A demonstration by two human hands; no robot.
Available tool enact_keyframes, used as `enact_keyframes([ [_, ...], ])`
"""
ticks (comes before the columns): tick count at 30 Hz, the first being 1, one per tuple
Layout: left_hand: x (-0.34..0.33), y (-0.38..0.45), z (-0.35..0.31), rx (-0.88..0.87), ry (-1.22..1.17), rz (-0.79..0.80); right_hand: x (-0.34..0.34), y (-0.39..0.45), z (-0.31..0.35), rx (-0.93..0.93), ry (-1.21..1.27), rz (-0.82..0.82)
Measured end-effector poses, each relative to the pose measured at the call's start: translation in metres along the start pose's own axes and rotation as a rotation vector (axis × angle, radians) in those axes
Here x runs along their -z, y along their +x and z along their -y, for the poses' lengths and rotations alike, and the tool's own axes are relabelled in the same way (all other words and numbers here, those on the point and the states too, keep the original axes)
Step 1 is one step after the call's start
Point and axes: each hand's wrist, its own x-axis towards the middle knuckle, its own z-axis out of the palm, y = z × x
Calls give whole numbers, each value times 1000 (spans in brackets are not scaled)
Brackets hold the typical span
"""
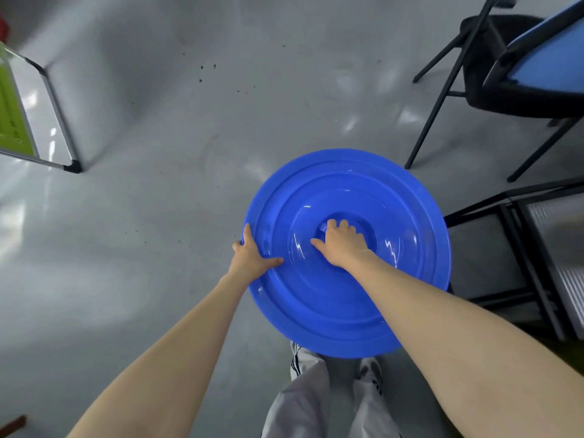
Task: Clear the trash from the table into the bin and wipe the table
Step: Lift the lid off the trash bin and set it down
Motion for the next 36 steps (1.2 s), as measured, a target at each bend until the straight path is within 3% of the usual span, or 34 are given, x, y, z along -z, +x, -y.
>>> enact_keyframes([
  [16, 5, -14, 8, -81, -220, -92, 3, -3, 19, -87, -72, 16],
  [36, 4, -106, -21, -198, -75, -185, 18, -105, -23, -110, 115, -73],
])
